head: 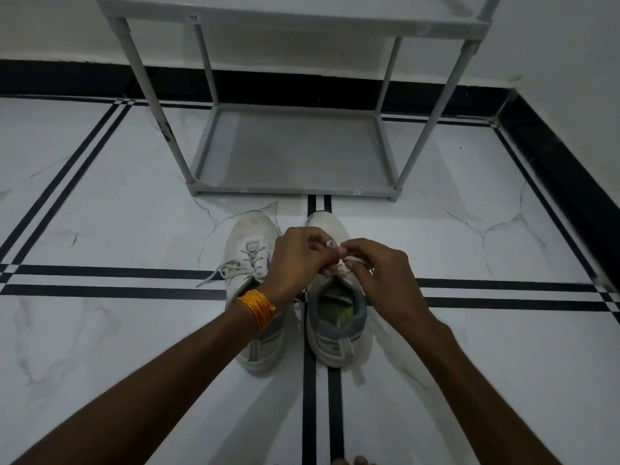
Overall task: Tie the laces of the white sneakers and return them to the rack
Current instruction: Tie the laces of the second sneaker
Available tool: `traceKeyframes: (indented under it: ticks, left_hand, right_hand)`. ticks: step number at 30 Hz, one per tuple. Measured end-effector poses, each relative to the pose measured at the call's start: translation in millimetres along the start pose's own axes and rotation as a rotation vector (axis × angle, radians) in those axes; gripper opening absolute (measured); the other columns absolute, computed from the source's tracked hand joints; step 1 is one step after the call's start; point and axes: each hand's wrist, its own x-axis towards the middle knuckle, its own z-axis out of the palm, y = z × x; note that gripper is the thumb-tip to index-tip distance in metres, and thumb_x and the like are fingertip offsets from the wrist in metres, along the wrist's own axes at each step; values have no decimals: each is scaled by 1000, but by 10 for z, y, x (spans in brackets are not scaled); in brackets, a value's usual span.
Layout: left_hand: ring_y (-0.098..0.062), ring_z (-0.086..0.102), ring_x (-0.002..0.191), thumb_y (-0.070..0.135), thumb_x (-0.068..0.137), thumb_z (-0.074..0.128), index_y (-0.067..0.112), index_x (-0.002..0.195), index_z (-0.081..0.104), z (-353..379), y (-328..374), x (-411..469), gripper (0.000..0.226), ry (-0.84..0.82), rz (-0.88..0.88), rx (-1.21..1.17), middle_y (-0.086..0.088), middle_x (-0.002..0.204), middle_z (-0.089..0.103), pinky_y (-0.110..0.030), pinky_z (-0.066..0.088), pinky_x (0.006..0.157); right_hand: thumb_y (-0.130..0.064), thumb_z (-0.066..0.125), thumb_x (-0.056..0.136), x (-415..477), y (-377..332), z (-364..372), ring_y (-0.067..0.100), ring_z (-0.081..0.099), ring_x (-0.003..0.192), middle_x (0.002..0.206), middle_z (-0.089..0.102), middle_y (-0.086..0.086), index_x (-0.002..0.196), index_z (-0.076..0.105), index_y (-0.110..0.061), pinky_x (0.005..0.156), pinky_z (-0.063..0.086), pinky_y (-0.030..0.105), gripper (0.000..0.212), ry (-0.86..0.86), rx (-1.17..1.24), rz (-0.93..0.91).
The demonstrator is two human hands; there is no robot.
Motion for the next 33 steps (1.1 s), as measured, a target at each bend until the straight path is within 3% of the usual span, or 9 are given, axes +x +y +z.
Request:
traceKeyframes:
  ticks: [5, 9, 14, 17, 21, 24, 26, 28, 33]
  left_hand:
    - [-5, 69, 55, 17, 80, 79, 1, 88, 70, -61, 2, -4, 20, -79, 168, 176, -9, 71, 73, -13, 51, 52]
    - [-7, 72, 64, 17, 76, 82, 7, 92, 76, -135, -9, 35, 20, -125, 288, 322, -6, 78, 77, -15, 56, 62]
    - [-16, 73, 82, 23, 86, 72, 13, 102, 76, -92, -55, 69, 20, -80, 490, 596, -5, 91, 78, -33, 58, 80]
    - [-10, 70, 79, 29, 90, 67, 13, 95, 75, -74, -62, 65, 19, -74, 410, 491, -1, 87, 76, -32, 56, 77]
    - [-11, 71, 81, 31, 92, 65, 13, 87, 75, -87, -67, 89, 21, -108, 126, 226, 0, 83, 76, -30, 57, 78]
    - [-14, 70, 79, 29, 91, 66, 10, 85, 76, -119, -73, 142, 22, -144, -60, 33, -5, 83, 76, -28, 54, 72]
    - [-10, 69, 76, 25, 91, 66, 5, 87, 76, -115, -51, 142, 23, -152, -132, -59, -7, 84, 75, -23, 51, 69]
    - [-12, 70, 77, 24, 91, 67, 2, 90, 75, -107, -31, 134, 23, -156, -175, -110, -10, 87, 76, -20, 53, 68]
    - [-16, 70, 79, 21, 89, 68, 4, 85, 74, -97, -3, 142, 18, -166, -223, -152, -11, 84, 74, -28, 56, 78]
  right_hand:
    - [-25, 45, 89, 43, -77, 38, 31, 62, 94, 102, 68, 19, 106, 69, -1, 86, 48, 37, 38, -109, -125, 46]
    - [-17, 54, 95, 57, -98, 45, 31, 60, 102, 112, 66, 20, 113, 66, -2, 93, 47, 37, 27, -169, -190, 115]
    - [-12, 52, 97, 57, -75, 76, 29, 60, 105, 115, 64, 17, 115, 65, -3, 93, 46, 33, 23, -143, -153, 194]
    - [-15, 46, 100, 57, -77, 42, 26, 60, 100, 109, 63, 13, 109, 66, -6, 88, 47, 32, 23, -100, -61, 245]
    - [-26, 57, 95, 91, -42, 15, 25, 66, 87, 91, 71, 8, 97, 72, -9, 83, 55, 50, 22, -67, 199, 335]
    - [-31, 72, 84, 116, 0, 35, 17, 63, 87, 97, 66, 3, 107, 67, -15, 78, 57, 38, 29, 8, 241, 429]
    - [-26, 80, 75, 102, 13, 18, 14, 54, 95, 109, 57, 2, 117, 60, -20, 75, 44, 17, 47, 136, 55, 314]
    - [-22, 82, 72, 86, -20, -9, 16, 49, 100, 110, 56, 3, 115, 62, -20, 76, 36, 10, 48, 209, -142, 75]
    - [-20, 74, 81, 92, -35, 46, 22, 58, 78, 85, 69, 7, 91, 69, -10, 70, 46, 30, 15, 123, -300, -190]
